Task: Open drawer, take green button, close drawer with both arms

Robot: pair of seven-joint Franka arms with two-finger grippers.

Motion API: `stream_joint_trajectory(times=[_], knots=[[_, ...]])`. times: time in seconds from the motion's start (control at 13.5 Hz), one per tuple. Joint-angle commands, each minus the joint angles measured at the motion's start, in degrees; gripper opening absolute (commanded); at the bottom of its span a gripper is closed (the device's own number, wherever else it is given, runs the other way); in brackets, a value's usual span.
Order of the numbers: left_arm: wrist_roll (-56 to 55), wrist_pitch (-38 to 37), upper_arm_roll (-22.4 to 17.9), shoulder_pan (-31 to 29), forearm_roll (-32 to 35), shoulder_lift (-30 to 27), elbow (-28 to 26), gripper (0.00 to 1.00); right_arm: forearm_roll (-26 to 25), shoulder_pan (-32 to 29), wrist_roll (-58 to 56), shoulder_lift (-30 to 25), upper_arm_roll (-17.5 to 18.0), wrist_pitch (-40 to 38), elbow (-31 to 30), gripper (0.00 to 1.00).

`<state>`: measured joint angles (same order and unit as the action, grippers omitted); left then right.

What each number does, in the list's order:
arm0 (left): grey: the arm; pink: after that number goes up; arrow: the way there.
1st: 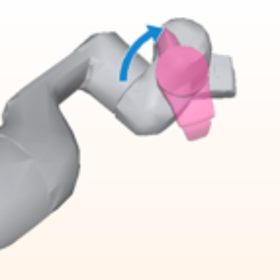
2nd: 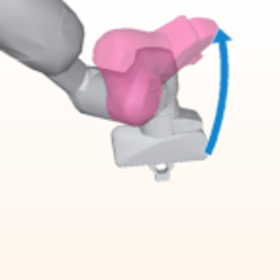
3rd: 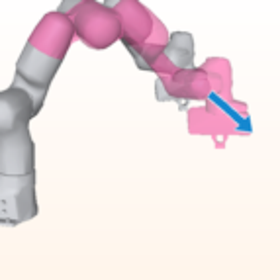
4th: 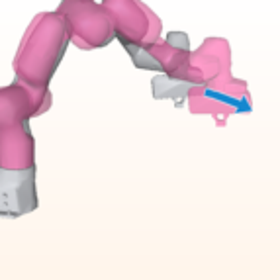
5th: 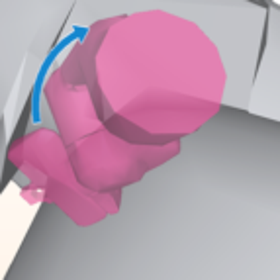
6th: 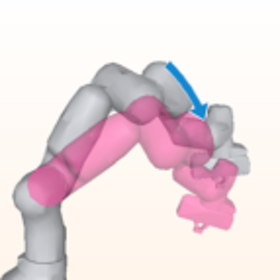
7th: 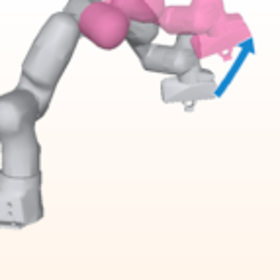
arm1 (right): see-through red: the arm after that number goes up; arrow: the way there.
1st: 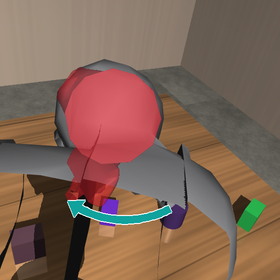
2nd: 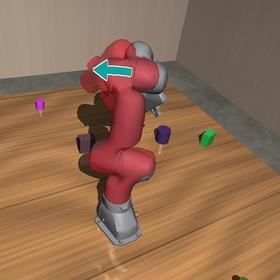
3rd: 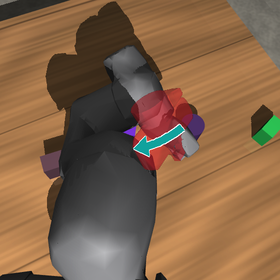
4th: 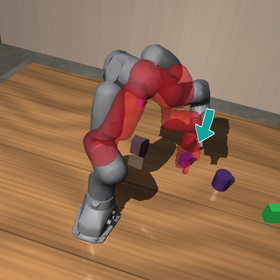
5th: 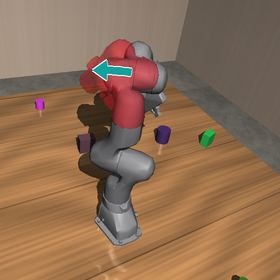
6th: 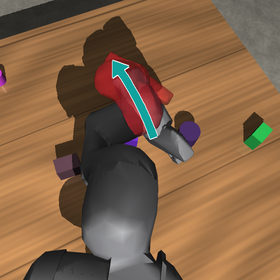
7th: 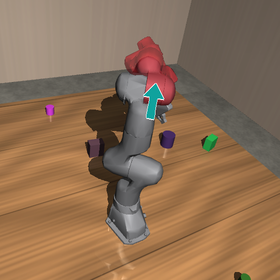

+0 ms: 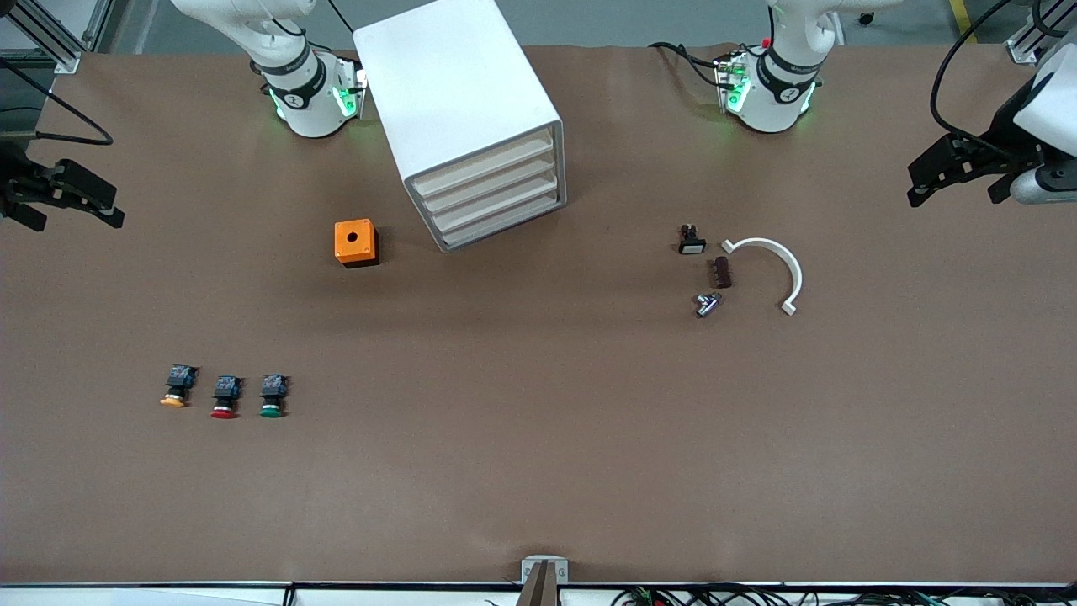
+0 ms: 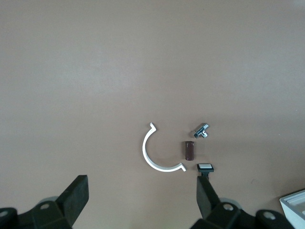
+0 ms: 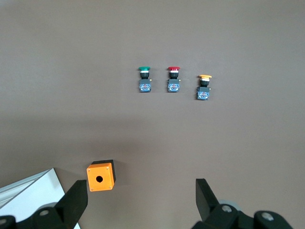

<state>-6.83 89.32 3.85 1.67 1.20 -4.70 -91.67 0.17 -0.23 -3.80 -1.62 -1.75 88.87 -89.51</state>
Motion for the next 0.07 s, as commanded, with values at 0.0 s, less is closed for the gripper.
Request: stream_joint_trajectory(times=[0.0], knots=[[0.59, -0.9, 0.37, 0.0, 0.91, 0.13, 0.79, 1.0, -0.7, -0.38, 0.64, 0.66, 0.34, -1.25, 1.62, 1.0]])
